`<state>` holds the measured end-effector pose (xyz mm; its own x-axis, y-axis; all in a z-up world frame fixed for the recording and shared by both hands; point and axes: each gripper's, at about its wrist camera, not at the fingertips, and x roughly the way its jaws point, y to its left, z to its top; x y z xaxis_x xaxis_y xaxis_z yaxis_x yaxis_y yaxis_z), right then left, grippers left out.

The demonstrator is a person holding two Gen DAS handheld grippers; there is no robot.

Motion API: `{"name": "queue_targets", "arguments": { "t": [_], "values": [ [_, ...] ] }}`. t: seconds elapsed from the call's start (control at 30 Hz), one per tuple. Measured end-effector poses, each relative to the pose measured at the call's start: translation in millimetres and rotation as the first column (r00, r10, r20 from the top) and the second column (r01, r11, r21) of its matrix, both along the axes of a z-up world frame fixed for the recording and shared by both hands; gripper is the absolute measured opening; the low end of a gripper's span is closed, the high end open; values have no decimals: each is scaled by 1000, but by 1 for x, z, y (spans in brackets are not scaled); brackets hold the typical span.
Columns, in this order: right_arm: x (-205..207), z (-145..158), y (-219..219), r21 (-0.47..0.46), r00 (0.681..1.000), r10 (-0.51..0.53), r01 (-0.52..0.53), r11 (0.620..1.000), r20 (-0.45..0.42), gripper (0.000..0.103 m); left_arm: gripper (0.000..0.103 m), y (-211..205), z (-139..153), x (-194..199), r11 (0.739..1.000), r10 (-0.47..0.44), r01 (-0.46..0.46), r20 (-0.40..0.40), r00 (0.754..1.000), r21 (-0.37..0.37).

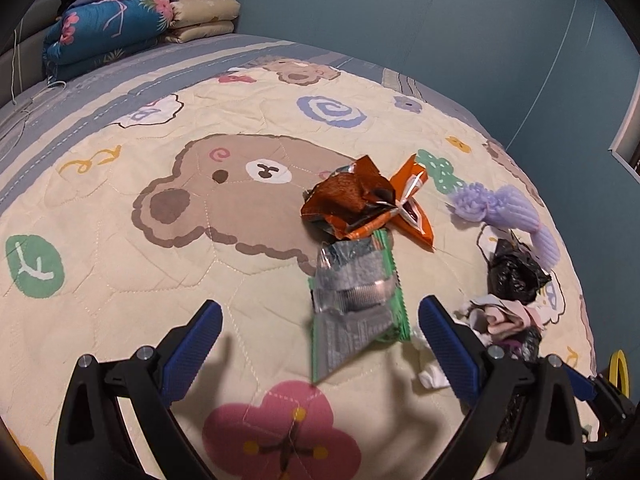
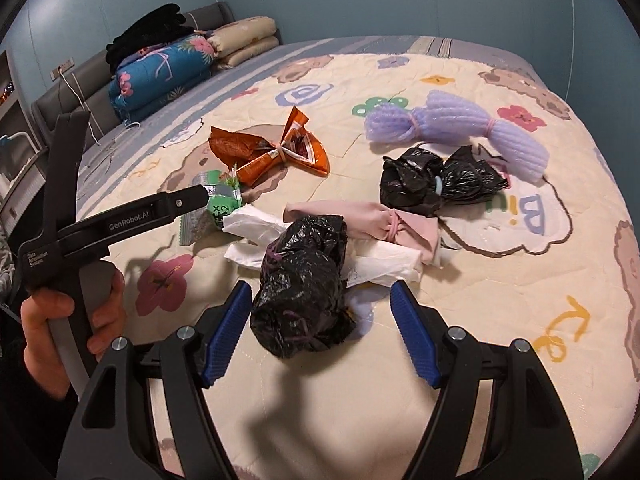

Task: Collect trash
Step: 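Grasp the silver-green snack wrapper with the left tool while the right tool grasps a black bag, then carry the snack wrapper and black bag over the yellow-rimmed bin with both tools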

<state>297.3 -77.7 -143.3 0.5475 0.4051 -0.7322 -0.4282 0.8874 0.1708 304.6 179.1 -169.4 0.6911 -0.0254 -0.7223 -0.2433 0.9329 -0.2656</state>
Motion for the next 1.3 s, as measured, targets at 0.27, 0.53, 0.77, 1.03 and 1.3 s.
{"name": "queue_targets", "arguments": {
  "t": [0.27, 0.53, 0.77, 1.03, 1.3],
  "values": [
    [9, -10, 16, -26, 1000, -4, 4, 1000, -13, 66, 95, -3, -7, 13, 999, -8, 8, 0, 1000, -43],
    [14, -22, 25, -59, 999, 4, -6, 998, -39, 47, 81, -9, -16, 18, 998, -40, 39, -13, 999, -51],
    [10, -25, 33, -98, 999, 23, -26, 995, -31, 38, 42, -9, -17, 17, 997, -59, 58, -23, 998, -58],
    [4, -13, 29, -91, 1000, 14, -15, 996, -15, 33, 31, -8, -3, 5, 996, -74, 74, 3, 997, -48],
    [-10, 11, 13, -32, 1000, 11, -11, 999, -9, 34, 31, -9, 15, -17, 995, -88, 89, 26, 996, -37]
  ]
}}
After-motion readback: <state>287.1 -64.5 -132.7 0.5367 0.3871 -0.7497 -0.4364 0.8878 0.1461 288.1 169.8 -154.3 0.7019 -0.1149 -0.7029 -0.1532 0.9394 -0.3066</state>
